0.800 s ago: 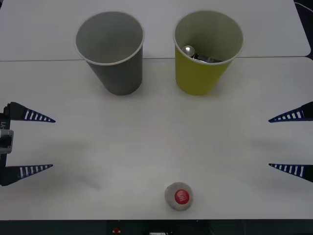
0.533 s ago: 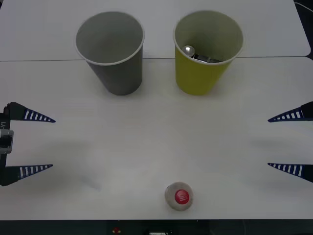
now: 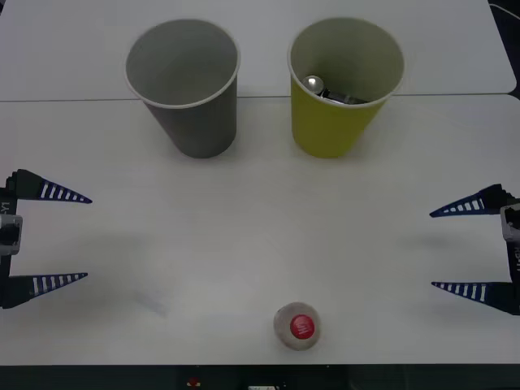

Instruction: Put the can into the green bin and the plastic bottle into the gray bin

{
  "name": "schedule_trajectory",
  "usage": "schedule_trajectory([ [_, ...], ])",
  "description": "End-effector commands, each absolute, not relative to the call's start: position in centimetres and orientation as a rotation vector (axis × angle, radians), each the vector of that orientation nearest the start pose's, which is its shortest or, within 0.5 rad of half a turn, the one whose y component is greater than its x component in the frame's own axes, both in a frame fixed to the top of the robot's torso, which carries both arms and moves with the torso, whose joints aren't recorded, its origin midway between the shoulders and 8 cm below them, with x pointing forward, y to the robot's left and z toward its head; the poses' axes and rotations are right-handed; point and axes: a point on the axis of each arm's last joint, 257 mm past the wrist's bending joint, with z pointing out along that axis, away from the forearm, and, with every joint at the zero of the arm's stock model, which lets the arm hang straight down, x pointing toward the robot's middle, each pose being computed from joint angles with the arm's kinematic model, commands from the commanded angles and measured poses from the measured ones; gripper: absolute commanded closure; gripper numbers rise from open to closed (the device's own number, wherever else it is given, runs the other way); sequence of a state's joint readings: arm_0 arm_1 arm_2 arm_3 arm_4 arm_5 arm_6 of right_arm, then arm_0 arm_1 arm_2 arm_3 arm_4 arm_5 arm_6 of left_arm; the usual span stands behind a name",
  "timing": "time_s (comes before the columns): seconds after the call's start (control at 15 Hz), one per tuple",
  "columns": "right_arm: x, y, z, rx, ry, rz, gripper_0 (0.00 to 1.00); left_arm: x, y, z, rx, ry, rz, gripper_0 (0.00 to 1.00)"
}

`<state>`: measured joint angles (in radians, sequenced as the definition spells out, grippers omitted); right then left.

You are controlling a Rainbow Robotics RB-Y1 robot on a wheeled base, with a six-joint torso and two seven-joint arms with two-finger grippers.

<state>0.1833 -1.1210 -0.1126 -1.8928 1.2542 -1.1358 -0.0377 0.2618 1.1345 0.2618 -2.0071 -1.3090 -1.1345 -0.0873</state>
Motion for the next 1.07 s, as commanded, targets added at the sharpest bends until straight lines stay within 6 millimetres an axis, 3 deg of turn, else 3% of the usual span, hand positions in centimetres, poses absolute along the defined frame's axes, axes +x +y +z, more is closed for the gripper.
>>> schedule_trajectory([
  [0.07, 33.3, -26.2, -21.3, -1.608, 1.608, 0.424, 0.00, 34.1, 28.6, -16.7, 1.762, 1.444, -0.118, 0.00],
  [0.53, 31.6, -22.9, -23.6, -1.651, 1.426, 0.516, 0.00, 34.1, 28.6, -16.7, 1.762, 1.444, -0.118, 0.00],
  [1.07, 30.8, -18.3, -26.4, -1.570, 1.280, 0.661, 0.00, 34.1, 28.6, -16.7, 1.762, 1.444, -0.118, 0.00],
])
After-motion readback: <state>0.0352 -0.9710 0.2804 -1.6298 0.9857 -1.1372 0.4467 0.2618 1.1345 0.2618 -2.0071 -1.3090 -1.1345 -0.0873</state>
